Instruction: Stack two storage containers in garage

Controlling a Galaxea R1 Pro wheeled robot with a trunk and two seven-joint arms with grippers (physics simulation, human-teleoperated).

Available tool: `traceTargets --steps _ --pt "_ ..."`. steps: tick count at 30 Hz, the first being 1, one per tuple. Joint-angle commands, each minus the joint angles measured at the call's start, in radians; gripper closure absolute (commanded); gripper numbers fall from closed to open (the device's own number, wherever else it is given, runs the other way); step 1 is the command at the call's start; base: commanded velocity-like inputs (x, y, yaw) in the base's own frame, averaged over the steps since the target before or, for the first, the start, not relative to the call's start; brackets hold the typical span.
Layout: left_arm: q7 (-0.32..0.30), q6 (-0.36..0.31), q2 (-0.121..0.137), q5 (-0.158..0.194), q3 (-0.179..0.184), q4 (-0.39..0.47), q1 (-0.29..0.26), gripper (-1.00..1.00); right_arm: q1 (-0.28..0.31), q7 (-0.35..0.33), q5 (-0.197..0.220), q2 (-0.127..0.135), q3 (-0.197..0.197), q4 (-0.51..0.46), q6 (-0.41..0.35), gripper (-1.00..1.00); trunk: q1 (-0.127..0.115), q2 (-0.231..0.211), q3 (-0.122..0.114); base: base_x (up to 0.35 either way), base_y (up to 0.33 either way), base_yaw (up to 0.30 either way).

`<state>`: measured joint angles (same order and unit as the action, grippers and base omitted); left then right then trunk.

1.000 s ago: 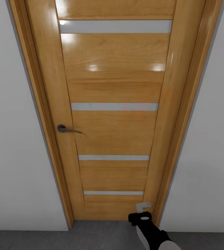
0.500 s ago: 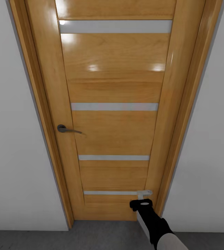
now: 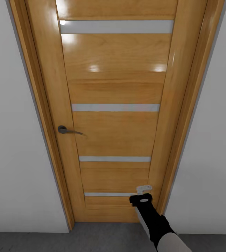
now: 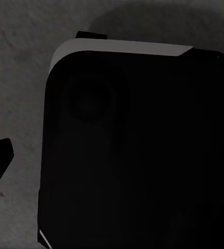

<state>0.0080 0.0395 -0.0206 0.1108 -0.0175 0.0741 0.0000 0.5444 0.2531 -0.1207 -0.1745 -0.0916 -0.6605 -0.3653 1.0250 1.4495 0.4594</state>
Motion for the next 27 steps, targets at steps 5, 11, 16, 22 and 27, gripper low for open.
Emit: traceTargets --steps 5,11,16,22,27 --pt "0.000 0.002 -0.001 0.009 -0.001 0.001 0.000 -1.00 0.000 -0.005 0.005 0.000 -0.102 -0.389 -0.282 -1.00 0.000 0.000 0.001 0.000 0.000 0.000" --pt "0.000 0.002 -0.001 0.009 -0.001 0.001 0.000 -1.00 0.000 -0.004 0.006 0.000 -0.195 -0.540 -0.382 -1.00 0.000 0.000 0.001 0.000 0.000 0.000" --pt "0.000 0.002 -0.001 0.009 -0.001 0.001 0.000 -1.00 0.000 -0.004 0.050 0.000 -0.234 -0.626 -0.447 -1.00 0.000 0.000 0.001 0.000 0.000 0.000" --pt "0.000 0.002 -0.001 0.009 -0.001 0.001 0.000 -1.00 0.000 -0.006 0.086 0.000 -0.251 -0.652 -0.448 -1.00 0.000 0.000 0.001 0.000 0.000 0.000" --pt "-0.005 0.002 -0.001 0.009 -0.001 0.006 0.000 -1.00 0.000 -0.037 0.093 0.000 -0.304 -0.645 -0.385 -1.00 0.000 0.000 0.001 0.000 0.000 0.000"
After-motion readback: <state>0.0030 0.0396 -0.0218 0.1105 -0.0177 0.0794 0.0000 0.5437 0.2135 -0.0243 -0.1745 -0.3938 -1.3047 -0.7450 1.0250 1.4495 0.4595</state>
